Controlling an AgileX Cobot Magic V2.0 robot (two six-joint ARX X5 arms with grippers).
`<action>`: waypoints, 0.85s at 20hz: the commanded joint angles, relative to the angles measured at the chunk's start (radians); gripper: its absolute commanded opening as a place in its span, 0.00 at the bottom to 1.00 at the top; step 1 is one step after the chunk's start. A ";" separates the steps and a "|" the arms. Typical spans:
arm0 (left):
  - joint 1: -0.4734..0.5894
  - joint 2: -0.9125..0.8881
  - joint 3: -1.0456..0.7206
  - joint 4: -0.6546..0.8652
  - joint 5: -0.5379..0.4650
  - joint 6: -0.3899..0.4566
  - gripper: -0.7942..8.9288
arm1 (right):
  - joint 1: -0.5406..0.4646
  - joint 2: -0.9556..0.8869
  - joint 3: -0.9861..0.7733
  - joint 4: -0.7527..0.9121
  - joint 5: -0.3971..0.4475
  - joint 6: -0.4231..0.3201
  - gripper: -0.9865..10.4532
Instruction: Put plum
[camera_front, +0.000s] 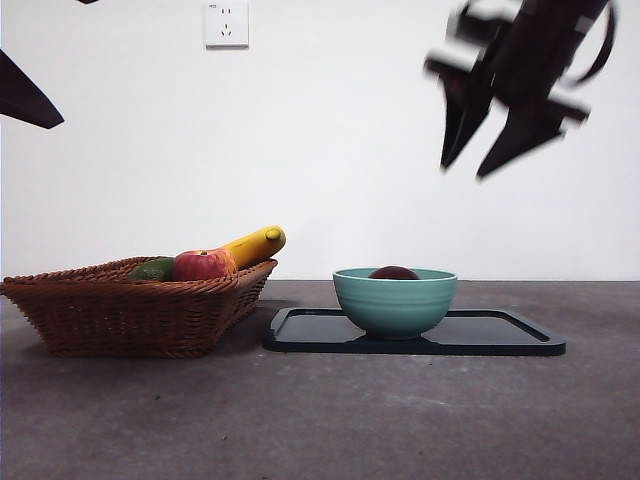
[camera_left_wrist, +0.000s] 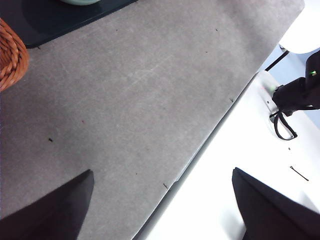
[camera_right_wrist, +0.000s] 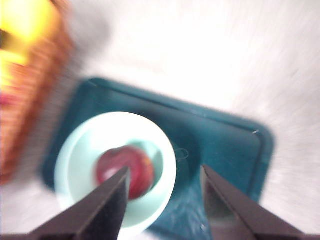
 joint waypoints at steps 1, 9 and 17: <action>-0.005 0.004 0.010 0.004 0.006 -0.001 0.53 | 0.006 -0.112 0.019 -0.052 -0.039 -0.026 0.28; -0.005 0.004 0.010 0.009 0.006 0.003 0.53 | 0.007 -0.486 -0.039 -0.275 -0.105 -0.047 0.28; -0.005 0.004 0.010 0.031 0.006 0.002 0.53 | 0.058 -0.817 -0.401 -0.277 -0.243 -0.039 0.28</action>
